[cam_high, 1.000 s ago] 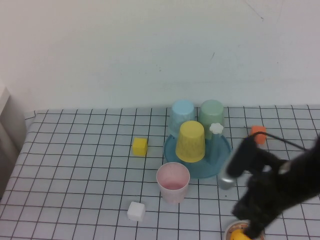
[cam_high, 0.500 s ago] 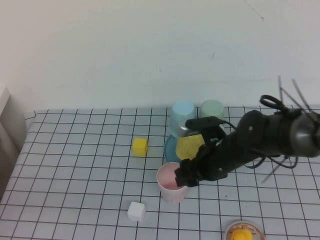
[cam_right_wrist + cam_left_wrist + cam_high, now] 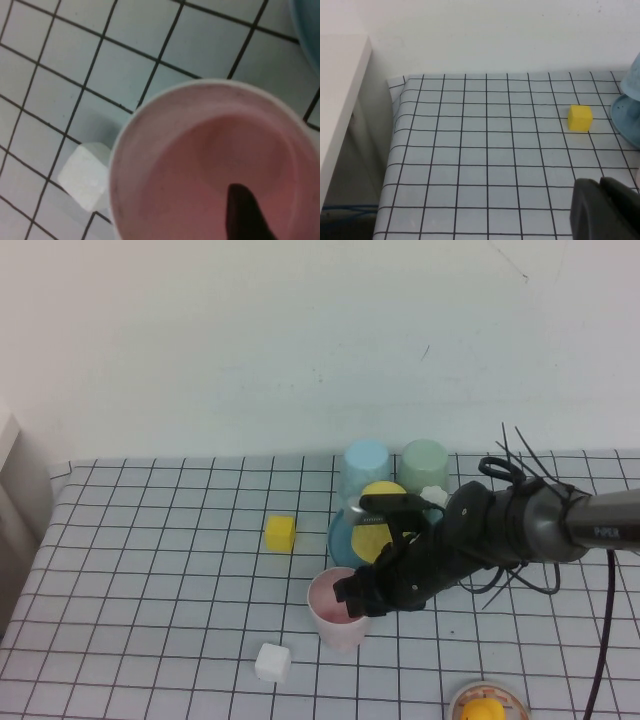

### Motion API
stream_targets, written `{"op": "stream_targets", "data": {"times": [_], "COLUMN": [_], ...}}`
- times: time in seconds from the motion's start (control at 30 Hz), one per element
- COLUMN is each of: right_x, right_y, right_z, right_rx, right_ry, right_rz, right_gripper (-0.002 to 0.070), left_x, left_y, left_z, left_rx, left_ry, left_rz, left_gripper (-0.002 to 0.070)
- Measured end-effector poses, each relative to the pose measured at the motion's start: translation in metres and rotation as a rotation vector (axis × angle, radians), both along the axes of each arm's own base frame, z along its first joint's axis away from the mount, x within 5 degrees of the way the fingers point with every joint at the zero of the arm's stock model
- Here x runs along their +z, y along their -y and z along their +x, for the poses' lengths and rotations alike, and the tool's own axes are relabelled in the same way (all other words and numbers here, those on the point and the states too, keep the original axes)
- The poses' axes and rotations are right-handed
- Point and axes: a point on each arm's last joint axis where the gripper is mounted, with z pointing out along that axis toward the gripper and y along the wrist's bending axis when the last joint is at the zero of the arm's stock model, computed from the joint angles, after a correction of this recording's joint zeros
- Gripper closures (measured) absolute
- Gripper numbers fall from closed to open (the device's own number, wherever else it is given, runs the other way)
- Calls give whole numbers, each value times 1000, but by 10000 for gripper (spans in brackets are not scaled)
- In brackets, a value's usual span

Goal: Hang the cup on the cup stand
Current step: Pick up the cup from the table, then adjust the cup with two arms

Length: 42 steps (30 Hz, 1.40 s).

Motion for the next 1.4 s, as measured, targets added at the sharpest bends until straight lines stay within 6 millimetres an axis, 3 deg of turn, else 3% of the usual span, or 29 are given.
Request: {"op": "stream_targets", "data": {"times": [0.2,0.4,0.53,0.6,0.73,0.8,0.93,1.03,1.2,1.4], "right_x": [-1,8,51,85,150,185,242,267,282,282], "right_y": [0,-12,-39,-50,-62,-62,-60,-60,-63,-80], "right_z": [-3,-12,-30,-40,-58,-68,-99,-132,-181,-211], "right_rx": [18,87,260,325,390,431,522,548,603,638], "right_ry": [-30,-13,142,257,512,670,938,1105,1229,1298], "right_rz": [1,6,26,50,94,101,101,101,140,179], "right_gripper": [624,657,657,657,658,658,659,659,659,659], "left_x": [-2,-1,6,11,22,27,37,42,43,44], "left_y": [0,6,14,18,25,27,27,26,26,31], "left_z": [-1,0,0,0,-1,-1,-1,-1,-1,-4], "left_rx": [-1,-17,-37,-45,-55,-57,-49,-45,-56,-112], "left_ry": [-21,-9,18,26,9,-8,-43,-50,-53,-89], "left_rz": [-2,-131,-374,-546,-942,-1128,-1503,-1651,-1688,-1663], "left_gripper": [676,673,574,456,116,38,-8,-15,-17,-17]}}
